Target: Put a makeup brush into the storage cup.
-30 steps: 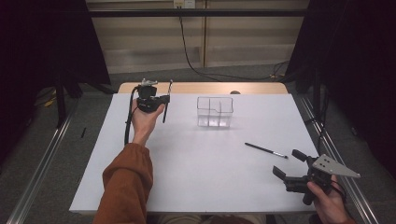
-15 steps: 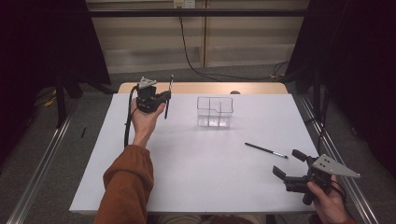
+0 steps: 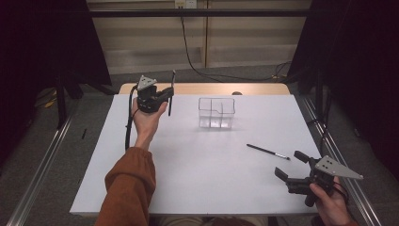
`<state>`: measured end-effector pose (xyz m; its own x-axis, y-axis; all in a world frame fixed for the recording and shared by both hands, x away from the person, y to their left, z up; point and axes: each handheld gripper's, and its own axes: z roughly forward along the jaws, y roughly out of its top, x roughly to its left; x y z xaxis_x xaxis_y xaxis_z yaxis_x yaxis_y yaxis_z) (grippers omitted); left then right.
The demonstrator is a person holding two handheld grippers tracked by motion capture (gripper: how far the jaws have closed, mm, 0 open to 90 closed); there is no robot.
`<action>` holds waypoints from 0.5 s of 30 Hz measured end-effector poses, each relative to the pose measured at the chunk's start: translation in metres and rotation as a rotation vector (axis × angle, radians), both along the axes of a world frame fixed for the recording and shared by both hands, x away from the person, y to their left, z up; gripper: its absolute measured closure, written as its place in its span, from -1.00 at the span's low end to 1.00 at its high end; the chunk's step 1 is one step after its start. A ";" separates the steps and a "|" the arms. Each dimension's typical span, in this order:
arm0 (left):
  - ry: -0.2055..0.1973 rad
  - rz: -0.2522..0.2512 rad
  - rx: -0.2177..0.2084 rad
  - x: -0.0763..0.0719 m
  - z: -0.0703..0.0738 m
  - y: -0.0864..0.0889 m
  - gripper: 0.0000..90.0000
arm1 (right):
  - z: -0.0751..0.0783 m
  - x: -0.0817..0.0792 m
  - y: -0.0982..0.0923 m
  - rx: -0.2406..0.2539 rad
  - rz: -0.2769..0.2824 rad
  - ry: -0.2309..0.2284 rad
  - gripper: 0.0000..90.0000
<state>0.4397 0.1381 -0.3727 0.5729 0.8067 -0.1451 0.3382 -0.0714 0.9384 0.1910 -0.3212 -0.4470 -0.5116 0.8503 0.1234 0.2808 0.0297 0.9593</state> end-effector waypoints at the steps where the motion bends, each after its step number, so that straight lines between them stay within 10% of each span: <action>1: -0.001 -0.001 -0.005 0.000 0.000 -0.001 0.87 | 0.000 0.000 0.000 0.000 0.001 0.001 -1.00; 15: -0.073 -0.054 0.011 -0.002 0.003 -0.024 0.87 | 0.000 0.000 0.000 0.000 0.001 0.001 -1.00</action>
<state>0.4380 0.1143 -0.3694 0.6240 0.7759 -0.0927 0.2641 -0.0978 0.9595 0.1913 -0.3207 -0.4470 -0.5123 0.8498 0.1239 0.2819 0.0301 0.9590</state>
